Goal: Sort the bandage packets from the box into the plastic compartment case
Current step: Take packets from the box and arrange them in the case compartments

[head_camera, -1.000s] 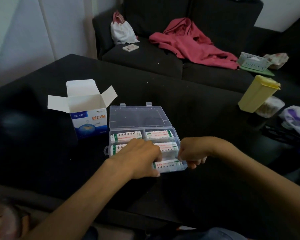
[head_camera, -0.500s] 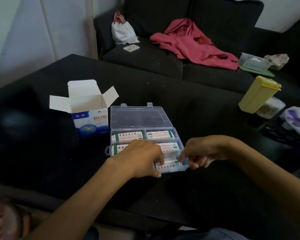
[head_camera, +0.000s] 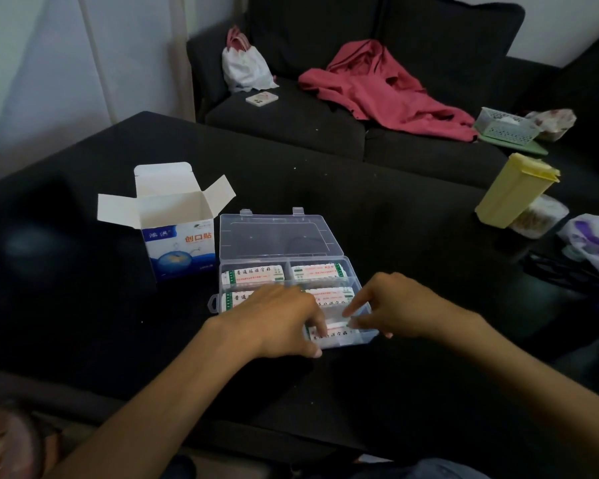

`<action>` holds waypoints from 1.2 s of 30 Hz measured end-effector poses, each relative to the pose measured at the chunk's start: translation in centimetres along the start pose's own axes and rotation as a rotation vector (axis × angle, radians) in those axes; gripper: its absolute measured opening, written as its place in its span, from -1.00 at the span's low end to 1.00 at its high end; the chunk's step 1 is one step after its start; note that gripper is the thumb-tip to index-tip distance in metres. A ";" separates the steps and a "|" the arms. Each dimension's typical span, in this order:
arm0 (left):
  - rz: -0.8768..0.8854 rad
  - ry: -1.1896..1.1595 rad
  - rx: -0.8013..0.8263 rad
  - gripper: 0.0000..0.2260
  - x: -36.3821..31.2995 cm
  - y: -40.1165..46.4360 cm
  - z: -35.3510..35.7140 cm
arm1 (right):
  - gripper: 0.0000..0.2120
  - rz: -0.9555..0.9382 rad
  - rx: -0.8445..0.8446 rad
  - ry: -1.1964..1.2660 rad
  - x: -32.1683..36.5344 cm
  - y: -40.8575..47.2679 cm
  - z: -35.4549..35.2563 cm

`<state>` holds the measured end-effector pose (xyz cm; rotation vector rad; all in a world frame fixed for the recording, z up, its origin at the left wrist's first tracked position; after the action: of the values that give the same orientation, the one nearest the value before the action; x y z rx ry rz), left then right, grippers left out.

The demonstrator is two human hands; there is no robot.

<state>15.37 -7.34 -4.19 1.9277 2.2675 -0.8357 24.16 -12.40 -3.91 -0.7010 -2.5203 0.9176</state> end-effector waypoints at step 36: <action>-0.110 0.041 -0.288 -0.77 2.2 1.7 -2.9 | -0.76 0.234 0.310 0.288 -1.2 3.4 -1.4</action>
<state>17.37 -3.99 -3.16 1.7226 2.3801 -0.4483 26.93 -10.17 -5.43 -0.9606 -2.0187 1.1617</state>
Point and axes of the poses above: each hand's wrist, its own y-axis towards the middle knuckle, its own z-axis out of the palm, x = y × z, the point moved 10 cm from there along y, towards the middle knuckle, and after that the axes turned 14 degrees about x, right-handed, at the moved point
